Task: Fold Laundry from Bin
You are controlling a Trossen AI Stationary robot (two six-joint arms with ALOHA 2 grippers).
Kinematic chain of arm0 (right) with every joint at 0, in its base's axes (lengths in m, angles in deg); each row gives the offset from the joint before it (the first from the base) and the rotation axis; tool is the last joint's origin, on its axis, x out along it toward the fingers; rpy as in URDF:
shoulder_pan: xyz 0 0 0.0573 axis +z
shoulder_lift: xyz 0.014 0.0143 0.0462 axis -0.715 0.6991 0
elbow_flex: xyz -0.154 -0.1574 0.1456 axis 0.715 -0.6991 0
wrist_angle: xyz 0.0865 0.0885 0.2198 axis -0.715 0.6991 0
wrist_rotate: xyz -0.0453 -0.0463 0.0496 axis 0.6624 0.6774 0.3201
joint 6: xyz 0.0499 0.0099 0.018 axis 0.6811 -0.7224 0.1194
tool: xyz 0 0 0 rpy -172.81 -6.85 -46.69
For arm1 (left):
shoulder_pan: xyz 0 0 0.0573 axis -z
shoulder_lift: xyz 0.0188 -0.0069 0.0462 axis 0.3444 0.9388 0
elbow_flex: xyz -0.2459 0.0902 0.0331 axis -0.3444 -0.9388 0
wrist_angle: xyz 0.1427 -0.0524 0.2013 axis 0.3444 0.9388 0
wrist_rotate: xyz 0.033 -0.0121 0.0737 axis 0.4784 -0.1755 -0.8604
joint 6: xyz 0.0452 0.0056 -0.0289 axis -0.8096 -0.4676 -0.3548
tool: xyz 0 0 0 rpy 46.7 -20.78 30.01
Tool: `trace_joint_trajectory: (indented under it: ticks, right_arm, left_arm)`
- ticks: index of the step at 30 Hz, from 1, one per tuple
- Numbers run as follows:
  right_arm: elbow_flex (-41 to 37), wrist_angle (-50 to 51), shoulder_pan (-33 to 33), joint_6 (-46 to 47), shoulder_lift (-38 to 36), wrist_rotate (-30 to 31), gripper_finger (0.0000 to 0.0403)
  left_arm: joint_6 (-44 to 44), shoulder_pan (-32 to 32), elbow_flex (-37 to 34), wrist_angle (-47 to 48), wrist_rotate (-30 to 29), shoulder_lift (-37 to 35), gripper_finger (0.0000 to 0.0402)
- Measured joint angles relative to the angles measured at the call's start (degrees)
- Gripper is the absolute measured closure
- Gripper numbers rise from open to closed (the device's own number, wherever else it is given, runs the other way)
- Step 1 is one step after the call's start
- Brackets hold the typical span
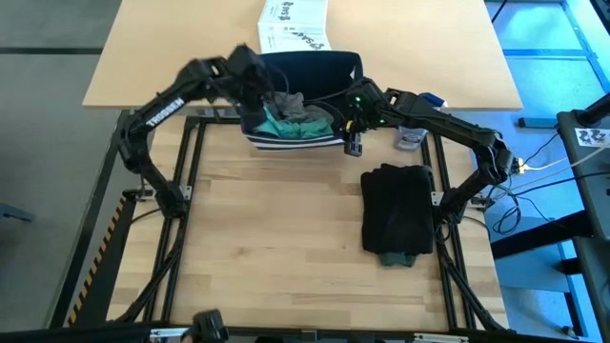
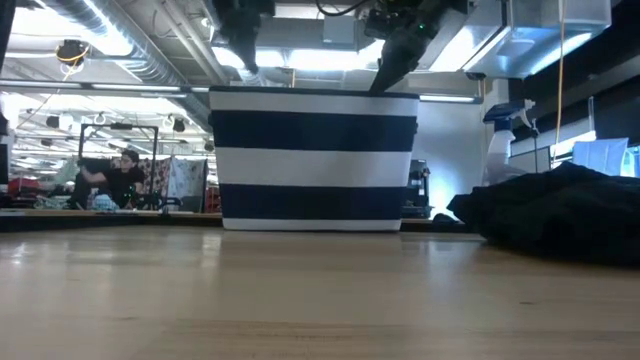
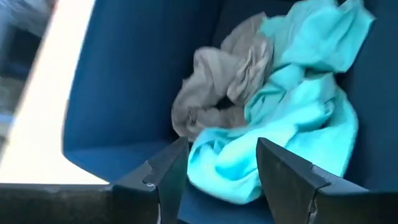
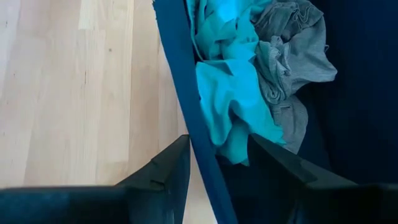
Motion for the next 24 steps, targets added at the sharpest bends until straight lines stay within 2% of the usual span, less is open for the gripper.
trace_joint_trajectory:
  ticks: [3, 8, 12, 24]
  right_arm:
    - [0.00, -0.07, 0.00, 0.02, 0.00, -0.02, 0.0244]
    - [0.00, -0.31, 0.00, 1.36, 0.00, -0.05, 0.0244]
    - [0.01, -1.16, 0.00, 2.02, 0.00, -0.09, 0.0244]
    - [0.00, -1.16, 0.02, 2.99, 0.00, -0.11, 0.0244]
  left_arm:
    - [-1.01, -4.23, 0.00, 2.37, 5.98, 1.25, 0.0218]
    - [-3.18, -7.03, 0.00, 4.32, 7.82, 4.65, 0.0218]
    - [-3.29, -7.38, 0.00, 6.62, 12.21, 7.99, 0.0217]
    - [-9.71, -7.29, -0.02, 10.48, 11.16, 17.11, 0.0222]
